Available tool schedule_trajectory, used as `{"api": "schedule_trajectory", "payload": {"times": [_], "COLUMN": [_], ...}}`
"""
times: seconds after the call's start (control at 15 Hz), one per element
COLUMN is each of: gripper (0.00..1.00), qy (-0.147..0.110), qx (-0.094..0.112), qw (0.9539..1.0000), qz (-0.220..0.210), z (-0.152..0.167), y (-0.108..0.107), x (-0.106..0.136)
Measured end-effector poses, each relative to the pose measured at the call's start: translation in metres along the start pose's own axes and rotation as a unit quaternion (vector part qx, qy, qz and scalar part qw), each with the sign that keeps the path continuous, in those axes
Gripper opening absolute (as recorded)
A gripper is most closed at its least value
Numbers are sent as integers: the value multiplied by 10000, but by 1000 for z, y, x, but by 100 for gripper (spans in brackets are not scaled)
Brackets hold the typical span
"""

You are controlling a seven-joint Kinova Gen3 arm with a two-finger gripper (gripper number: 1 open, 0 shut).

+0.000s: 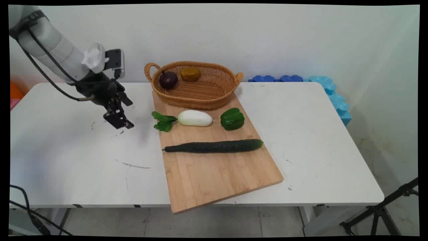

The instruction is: Pick up the potato from the vegetable basket

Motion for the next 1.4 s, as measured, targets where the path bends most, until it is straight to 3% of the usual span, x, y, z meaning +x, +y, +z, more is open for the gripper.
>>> {"api": "schedule_trajectory", "payload": {"times": [0.27, 0.53, 1.07, 1.4], "gripper": [100, 100, 100, 100], "qy": [109, 326, 688, 698], "qx": [204, 537, 1154, 1341], "qw": [9995, 9968, 9860, 9820], "qz": [-210, -496, -983, -1136], "z": [-12, -24, -22, 6], "y": [-15, -43, -112, -145], "x": [3, 22, 91, 132]}}
